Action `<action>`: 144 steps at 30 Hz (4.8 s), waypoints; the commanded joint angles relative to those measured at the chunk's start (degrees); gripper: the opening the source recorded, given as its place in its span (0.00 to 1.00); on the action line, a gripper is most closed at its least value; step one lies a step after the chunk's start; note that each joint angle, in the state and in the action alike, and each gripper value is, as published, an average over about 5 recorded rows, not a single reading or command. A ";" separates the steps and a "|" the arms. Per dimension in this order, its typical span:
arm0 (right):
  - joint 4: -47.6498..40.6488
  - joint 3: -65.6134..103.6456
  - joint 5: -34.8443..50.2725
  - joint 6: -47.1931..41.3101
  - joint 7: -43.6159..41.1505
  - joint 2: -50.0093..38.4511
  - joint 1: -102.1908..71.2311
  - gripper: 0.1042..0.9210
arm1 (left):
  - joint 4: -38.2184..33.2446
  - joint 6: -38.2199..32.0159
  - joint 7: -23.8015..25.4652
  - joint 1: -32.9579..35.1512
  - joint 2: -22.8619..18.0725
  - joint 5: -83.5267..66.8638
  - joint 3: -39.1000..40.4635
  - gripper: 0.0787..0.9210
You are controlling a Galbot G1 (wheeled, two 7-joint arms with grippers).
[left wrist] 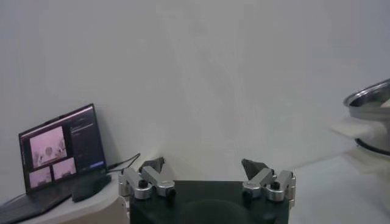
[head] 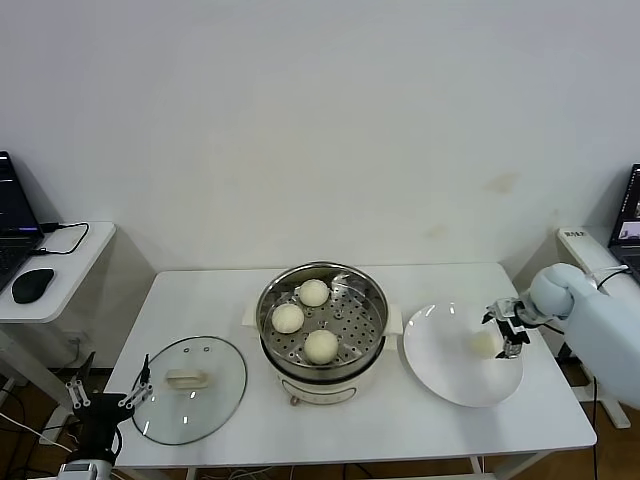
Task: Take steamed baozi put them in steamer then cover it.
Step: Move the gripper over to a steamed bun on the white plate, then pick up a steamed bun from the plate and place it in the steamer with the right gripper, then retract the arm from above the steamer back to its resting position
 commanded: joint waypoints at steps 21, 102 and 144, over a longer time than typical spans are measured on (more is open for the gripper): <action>-0.06 0.42 -1.64 -1.42 0.09 0.75 0.76 0.62 | -0.34 -0.02 0.00 -0.25 0.01 -0.13 -0.17 0.88; 28.20 -34.92 46.79 -42.25 26.75 10.34 33.21 0.88 | -0.38 -0.03 0.17 -2.22 -0.94 -0.40 0.95 0.88; 39.65 69.12 32.91 9.44 46.98 37.82 -70.57 0.88 | 8.66 -3.14 -7.19 -3.53 -1.52 28.74 6.81 0.88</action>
